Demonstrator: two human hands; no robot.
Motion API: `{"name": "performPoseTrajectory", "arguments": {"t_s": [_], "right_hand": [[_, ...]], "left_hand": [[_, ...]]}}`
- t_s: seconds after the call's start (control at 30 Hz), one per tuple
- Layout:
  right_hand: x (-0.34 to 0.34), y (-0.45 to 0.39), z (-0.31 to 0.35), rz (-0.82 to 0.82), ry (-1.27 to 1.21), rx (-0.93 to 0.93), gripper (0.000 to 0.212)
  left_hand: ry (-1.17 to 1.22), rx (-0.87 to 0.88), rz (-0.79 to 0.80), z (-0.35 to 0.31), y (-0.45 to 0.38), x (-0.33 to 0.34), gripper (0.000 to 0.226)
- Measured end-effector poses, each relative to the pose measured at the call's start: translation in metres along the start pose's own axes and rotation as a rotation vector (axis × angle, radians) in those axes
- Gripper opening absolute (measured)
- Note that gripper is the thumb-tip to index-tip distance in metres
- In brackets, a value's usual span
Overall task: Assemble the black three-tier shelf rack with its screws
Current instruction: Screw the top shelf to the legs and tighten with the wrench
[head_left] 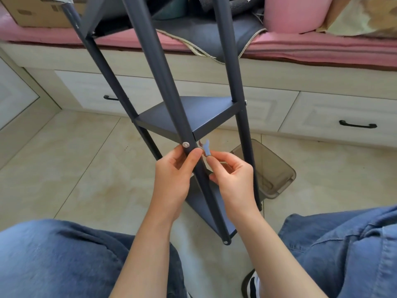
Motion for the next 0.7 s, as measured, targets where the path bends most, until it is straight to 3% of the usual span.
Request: {"name": "performPoseTrajectory", "arguments": {"t_s": [0.23, 0.5, 0.6, 0.7], "right_hand": [[-0.010, -0.002, 0.001, -0.074, 0.012, -0.028, 0.012], [-0.009, -0.005, 0.000, -0.023, 0.023, -0.001, 0.015], [-0.008, -0.007, -0.003, -0.005, 0.000, 0.020, 0.014], [-0.006, -0.006, -0.002, 0.024, 0.012, -0.001, 0.010]], "left_hand": [[0.421, -0.128, 0.052, 0.006, 0.006, 0.009, 0.010], [0.266, -0.083, 0.084, 0.012, 0.005, 0.010, 0.015], [0.312, -0.116, 0.101, 0.015, 0.010, 0.008, 0.029], [0.405, -0.147, 0.062, 0.014, 0.012, 0.005, 0.022]]}}
Point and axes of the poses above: each hand's wrist, its own y-axis away from the middle knuckle, its own x-axis out of the palm, z = x × y, the point moved 3 cm from there along -y, towards the middle knuckle, and after that the axes turned 4 degrees about y, right-handed, at the moved point
